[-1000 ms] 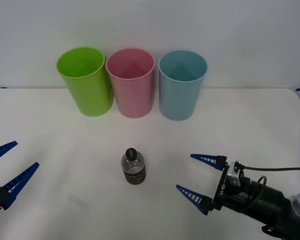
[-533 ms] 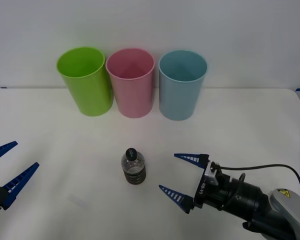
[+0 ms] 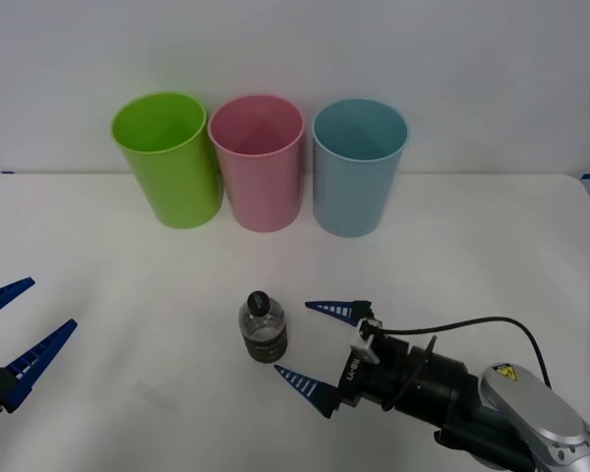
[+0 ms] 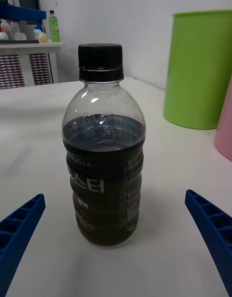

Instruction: Grasp the object on the table and drop it into the matching bin: aluminum can to the light blue bin, PET bottle to the pink bin.

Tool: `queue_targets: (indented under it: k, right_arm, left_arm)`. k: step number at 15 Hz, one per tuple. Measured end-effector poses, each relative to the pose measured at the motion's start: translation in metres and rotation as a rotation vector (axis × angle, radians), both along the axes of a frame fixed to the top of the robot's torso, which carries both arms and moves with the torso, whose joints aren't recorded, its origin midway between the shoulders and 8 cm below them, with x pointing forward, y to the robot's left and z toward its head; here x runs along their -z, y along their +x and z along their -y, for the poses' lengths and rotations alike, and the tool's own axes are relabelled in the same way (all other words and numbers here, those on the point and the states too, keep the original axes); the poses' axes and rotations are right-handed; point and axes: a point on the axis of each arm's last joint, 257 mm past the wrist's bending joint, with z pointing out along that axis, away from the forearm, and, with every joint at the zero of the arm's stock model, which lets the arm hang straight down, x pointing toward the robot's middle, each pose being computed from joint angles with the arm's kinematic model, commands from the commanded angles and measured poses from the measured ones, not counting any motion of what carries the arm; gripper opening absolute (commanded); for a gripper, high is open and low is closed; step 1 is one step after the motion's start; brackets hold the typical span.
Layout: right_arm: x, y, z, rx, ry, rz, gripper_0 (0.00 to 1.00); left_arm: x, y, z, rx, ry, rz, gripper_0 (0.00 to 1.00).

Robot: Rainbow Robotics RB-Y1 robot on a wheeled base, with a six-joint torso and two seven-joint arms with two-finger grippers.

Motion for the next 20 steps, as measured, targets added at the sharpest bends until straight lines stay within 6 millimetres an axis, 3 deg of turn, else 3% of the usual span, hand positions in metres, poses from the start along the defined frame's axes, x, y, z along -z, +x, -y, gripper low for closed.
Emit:
queue_targets:
  k: [4, 11, 18, 19, 20]
  right_arm:
    - [0.001, 0.004, -0.021, 0.004, -0.008, 0.001, 1.00]
    - [0.012, 0.027, -0.054, 0.006, -0.012, -0.018, 1.00]
    - [0.016, 0.029, -0.061, 0.012, -0.024, -0.015, 1.00]
    - [0.016, 0.029, -0.061, 0.011, -0.025, -0.015, 0.42]
    - [0.016, 0.028, -0.062, 0.011, -0.025, -0.014, 0.06]
  left_arm:
    - [0.000, 0.000, 0.000, 0.000, 0.000, 0.000, 1.00]
    - [0.000, 0.000, 0.000, 0.000, 0.000, 0.000, 1.00]
    - [0.000, 0.000, 0.000, 0.000, 0.000, 0.000, 1.00]
    - [0.000, 0.000, 0.000, 0.000, 0.000, 0.000, 1.00]
    - [0.000, 0.000, 0.000, 0.000, 0.000, 0.000, 1.00]
